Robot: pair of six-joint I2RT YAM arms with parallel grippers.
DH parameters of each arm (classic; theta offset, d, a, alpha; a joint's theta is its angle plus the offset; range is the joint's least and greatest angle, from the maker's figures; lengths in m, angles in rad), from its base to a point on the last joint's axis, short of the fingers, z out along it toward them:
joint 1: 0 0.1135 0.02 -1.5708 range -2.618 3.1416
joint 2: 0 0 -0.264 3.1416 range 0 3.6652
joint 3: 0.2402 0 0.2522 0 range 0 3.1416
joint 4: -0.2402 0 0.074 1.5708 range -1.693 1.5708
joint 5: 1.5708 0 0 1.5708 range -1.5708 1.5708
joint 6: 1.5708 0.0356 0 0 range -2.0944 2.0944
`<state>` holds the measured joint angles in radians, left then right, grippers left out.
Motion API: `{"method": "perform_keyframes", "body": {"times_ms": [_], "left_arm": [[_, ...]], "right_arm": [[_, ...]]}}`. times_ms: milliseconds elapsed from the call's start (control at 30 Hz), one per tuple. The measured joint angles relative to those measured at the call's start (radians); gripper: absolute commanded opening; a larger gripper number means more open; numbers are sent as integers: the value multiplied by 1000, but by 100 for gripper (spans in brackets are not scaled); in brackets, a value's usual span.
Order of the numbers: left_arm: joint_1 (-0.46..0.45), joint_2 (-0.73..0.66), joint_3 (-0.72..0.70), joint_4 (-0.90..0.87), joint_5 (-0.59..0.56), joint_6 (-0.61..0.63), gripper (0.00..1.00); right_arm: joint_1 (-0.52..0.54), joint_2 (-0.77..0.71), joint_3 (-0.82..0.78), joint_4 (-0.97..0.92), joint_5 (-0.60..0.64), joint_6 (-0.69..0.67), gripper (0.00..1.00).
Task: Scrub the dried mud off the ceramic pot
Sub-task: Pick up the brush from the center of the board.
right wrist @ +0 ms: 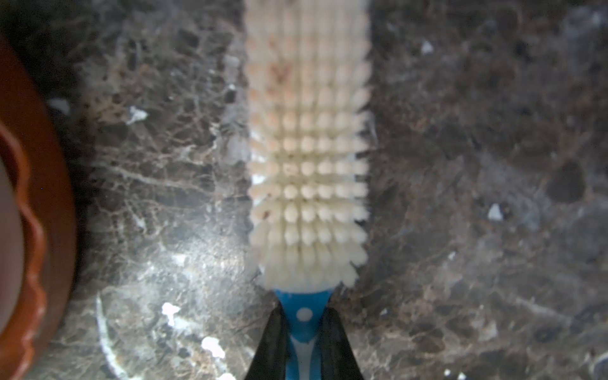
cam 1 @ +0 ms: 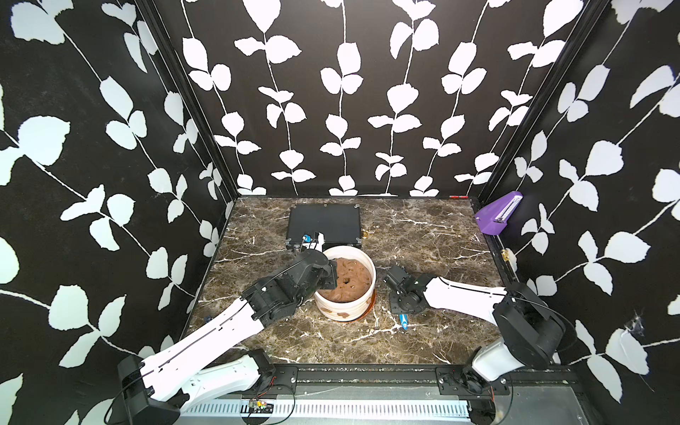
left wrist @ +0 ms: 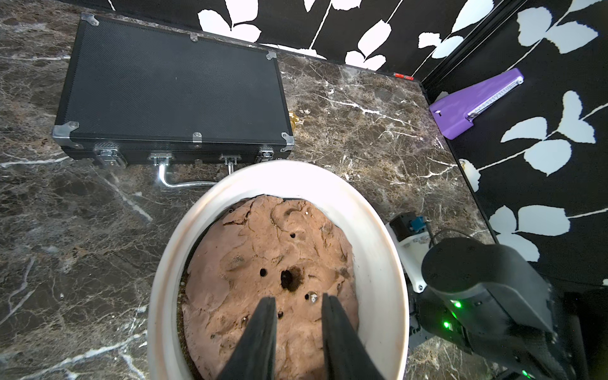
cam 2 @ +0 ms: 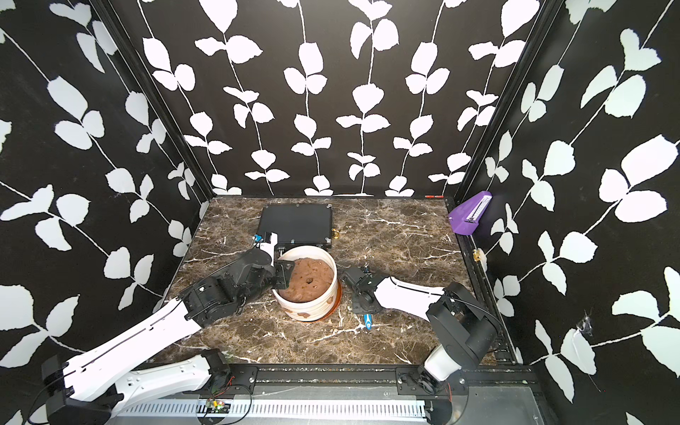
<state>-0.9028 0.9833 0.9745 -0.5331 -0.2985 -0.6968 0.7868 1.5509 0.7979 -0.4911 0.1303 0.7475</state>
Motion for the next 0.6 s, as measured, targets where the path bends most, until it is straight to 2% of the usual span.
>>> {"method": "perform_keyframes", "body": {"times_ms": [167, 333, 467, 600], "left_arm": [[0, 0, 9, -2, 21, 5, 32], [0, 12, 58, 9, 57, 10, 36], [0, 28, 56, 73, 135, -3, 37], [0, 42, 23, 203, 230, -30, 38]], "right_arm": [[-2, -94, -85, 60, -2, -29, 0], [-2, -309, -145, 50, 12, -54, 0], [-1, -470, -147, 56, 20, -64, 0], [-1, -572, -140, 51, 18, -71, 0]]}}
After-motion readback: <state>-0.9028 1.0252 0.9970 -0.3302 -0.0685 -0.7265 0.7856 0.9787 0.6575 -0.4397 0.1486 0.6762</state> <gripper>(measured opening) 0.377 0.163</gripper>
